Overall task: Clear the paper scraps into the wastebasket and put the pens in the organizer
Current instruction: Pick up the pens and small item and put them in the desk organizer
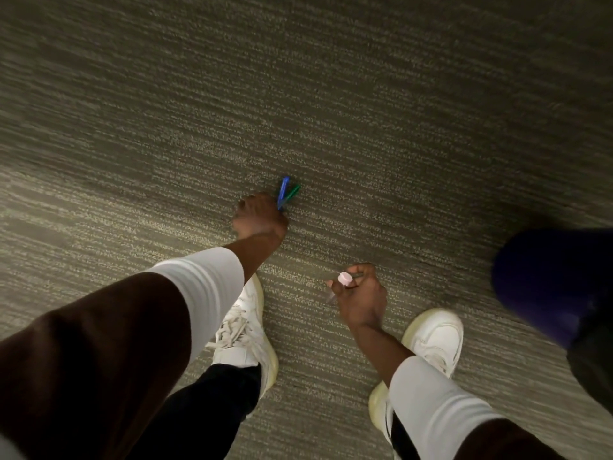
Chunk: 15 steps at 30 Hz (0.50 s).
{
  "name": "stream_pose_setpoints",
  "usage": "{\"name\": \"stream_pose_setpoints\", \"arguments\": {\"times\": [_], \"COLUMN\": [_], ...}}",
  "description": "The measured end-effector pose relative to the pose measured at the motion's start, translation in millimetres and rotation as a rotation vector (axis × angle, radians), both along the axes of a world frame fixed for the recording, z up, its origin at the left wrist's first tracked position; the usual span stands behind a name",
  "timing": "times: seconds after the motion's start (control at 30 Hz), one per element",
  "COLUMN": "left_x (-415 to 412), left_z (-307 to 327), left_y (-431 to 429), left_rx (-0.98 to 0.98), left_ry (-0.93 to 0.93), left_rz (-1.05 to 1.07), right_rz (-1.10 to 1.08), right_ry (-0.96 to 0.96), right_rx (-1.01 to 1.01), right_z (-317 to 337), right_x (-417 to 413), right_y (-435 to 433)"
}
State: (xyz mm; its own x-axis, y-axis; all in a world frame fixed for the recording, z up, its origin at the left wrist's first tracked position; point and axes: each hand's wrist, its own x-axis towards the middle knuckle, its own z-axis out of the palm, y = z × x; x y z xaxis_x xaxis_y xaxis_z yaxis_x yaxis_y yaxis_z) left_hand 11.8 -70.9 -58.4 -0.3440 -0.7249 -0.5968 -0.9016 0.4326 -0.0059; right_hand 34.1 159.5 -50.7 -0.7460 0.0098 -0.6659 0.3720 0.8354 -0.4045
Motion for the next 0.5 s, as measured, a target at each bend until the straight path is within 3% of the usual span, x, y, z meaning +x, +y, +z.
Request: {"name": "stream_pose_setpoints", "arguments": {"times": [0.5], "left_x": [-3.5], "left_z": [4.4], "left_y": [0.6], "left_rx": [0.002], "left_ry": [0.016], "left_rz": [-0.040], "right_rz": [0.084], "right_ry": [-0.019], "right_rx": [-0.029], "right_z": [6.6], "right_x": [-4.1], "right_y": [14.7]}}
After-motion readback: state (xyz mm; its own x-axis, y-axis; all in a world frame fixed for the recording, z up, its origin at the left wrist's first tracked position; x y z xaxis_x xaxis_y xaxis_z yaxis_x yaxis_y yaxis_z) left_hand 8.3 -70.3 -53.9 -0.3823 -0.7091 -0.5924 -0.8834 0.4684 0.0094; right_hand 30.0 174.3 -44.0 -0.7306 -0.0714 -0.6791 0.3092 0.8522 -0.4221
